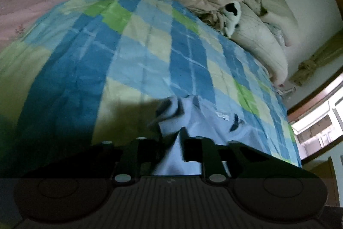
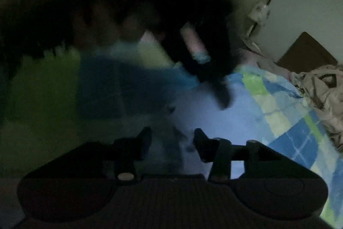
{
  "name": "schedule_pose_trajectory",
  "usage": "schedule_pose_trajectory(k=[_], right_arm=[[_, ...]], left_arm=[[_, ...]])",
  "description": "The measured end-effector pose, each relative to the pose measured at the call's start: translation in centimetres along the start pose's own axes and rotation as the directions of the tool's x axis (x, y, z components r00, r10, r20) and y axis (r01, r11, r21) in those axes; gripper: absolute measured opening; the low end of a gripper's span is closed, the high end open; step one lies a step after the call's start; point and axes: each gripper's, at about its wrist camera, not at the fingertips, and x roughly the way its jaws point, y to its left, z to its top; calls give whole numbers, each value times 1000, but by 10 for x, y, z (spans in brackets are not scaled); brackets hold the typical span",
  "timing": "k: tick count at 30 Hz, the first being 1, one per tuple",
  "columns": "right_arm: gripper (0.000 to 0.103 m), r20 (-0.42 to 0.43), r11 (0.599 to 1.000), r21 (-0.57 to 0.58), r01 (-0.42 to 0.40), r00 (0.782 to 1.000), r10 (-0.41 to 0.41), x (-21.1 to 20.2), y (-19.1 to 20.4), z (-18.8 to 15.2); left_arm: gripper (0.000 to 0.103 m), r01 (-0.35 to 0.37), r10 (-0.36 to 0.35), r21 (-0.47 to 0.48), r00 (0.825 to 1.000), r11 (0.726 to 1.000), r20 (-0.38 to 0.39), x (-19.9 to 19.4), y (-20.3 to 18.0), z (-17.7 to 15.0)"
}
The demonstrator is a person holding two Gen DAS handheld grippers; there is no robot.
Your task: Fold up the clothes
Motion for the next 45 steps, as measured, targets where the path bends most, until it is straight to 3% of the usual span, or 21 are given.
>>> schedule_pose_trajectory(k=[2,4,8,11,13,16,18,21,23,24,27,28,30,33,34,37,41,42,45], right_arm=[[4,-29,987,159,-15,999,20,-1,-16,-6],[4,-28,934,352,-59,997,74,-4,-33,-16],[4,-29,831,552,-66,995,98,-2,-48,-39],[4,-7,726,683,-73,994,107,0,-59,-55],[4,13,686,723,-82,994,106,-2,-61,-59],[4,18,699,711,-76,996,90,-5,-59,-54],[4,20,751,657,-70,997,76,-10,-51,-45],[4,26,787,613,-66,998,63,-14,-44,-39],[4,29,797,601,-58,998,51,-14,-42,-37],[4,33,799,598,-57,998,47,-18,-42,-40],[5,44,831,555,-46,999,25,-20,-37,-35],[5,48,844,534,-41,999,19,-20,-34,-32],[5,60,883,469,-34,998,7,-8,-25,-17],[5,71,898,437,-44,997,15,12,-14,-1],[5,68,905,424,-43,998,16,19,-9,4],[5,23,911,411,-41,999,35,49,4,7],[13,9,901,432,-33,999,32,64,8,-3],[15,13,897,440,-37,999,35,62,7,-3],[34,61,868,490,-85,996,63,47,-4,-2]], left_arm=[[57,-8,7,-41,1000,999,-13,2,18,-7],[58,-27,24,-87,999,996,-26,3,34,-13],[58,-33,30,-182,999,983,-21,-5,64,-21],[58,-87,86,-165,996,982,-11,-14,74,-26],[59,-111,108,-144,994,983,-29,-16,78,-31],[60,-99,86,-171,993,980,-85,-5,85,-38],[63,-71,53,-193,994,979,-98,2,88,-38],[60,51,-87,-322,992,945,-97,24,100,-35],[18,74,-111,-384,991,921,-76,31,104,-32],[18,83,-117,-401,991,912,-62,34,105,-30],[12,42,-54,-330,998,943,-28,28,92,-18],[11,4,-4,-232,1000,973,-2,20,80,-6],[11,-60,63,-136,998,989,19,14,72,6],[8,-117,119,-82,993,990,16,15,78,13],[7,-186,186,-52,982,981,3,23,88,14],[9,-190,186,-104,981,976,-48,42,117,7],[13,-163,163,-130,987,978,-6,38,120,3],[17,-165,167,-132,986,977,5,34,118,0],[53,-200,206,-113,977,973,53,18,106,-3]])
